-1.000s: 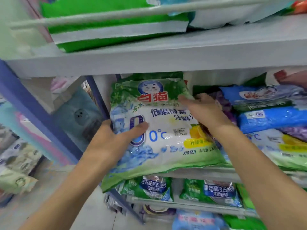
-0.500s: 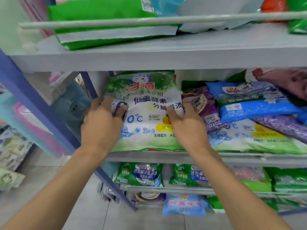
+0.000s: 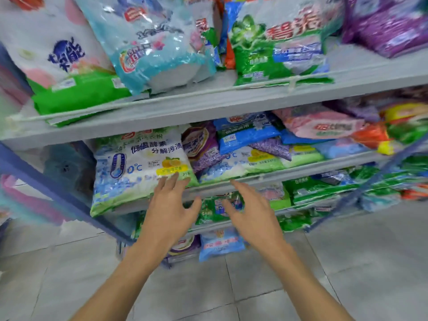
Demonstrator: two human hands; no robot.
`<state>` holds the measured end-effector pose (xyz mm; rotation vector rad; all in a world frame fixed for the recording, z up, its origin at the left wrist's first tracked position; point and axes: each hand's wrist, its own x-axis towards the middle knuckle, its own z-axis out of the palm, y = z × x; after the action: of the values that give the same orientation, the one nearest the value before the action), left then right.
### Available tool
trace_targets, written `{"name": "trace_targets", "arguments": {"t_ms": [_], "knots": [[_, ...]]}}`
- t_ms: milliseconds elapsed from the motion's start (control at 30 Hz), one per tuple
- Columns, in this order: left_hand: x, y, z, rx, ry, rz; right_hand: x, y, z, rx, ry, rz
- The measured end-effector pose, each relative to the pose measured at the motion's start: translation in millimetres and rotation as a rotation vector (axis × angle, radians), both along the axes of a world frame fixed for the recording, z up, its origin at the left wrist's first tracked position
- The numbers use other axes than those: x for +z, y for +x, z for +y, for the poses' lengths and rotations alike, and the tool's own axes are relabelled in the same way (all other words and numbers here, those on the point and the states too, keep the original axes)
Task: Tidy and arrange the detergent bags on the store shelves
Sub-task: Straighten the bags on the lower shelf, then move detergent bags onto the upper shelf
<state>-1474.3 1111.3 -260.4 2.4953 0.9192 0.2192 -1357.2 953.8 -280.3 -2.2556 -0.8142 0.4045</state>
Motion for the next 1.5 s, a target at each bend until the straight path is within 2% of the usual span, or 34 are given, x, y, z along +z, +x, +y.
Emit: {"name": "trace_targets", "arguments": {"t_ms": [100,300,500,633,900,1033,1133,1267,1500], "knots": [[30.9,28.8,-45.9,-0.087,-0.042,-0.019,23.5,9.2,-64.7,-0.120,-0.016,0.033],[116.1,94.0,-153.2,-0.154,-0.099,-0.263,80.2,46.6,-195.1,-0.290,-0.010,-0.029],[174.8,166.6,-260.3,-0.252,-0.121,-0.445,133.0,88.7,-305.0,-0.427,0.051,-0.116],[200.0,211.5,-338.5,-0.384,-0.142,-0.527,156.1,114.0,-365.0,-0.487,0.069,-0.172],[250.8,328.6,-447.7,-0.515,-0.263,-0.653,197.8,199.5,-459.4,-0.644,0.160,-0.237],[268.6,398.8,-496.5,-0.585,-0.234,-0.723,205.8,257.2,-486.2,-0.656,0.194,-0.230],[276.2,460.0,-528.9,-0.639,-0.172,-0.712,209.7,314.8,-512.7,-0.676,0.202,-0.231],[276.0,552.5,-567.3,-0.696,-0.019,-0.586,225.1,400.1,-565.2,-0.687,0.098,-0.280],[263.8,678.3,-626.6,-0.759,0.024,-0.450,237.7,530.4,-666.3,-0.767,0.022,-0.338]]}}
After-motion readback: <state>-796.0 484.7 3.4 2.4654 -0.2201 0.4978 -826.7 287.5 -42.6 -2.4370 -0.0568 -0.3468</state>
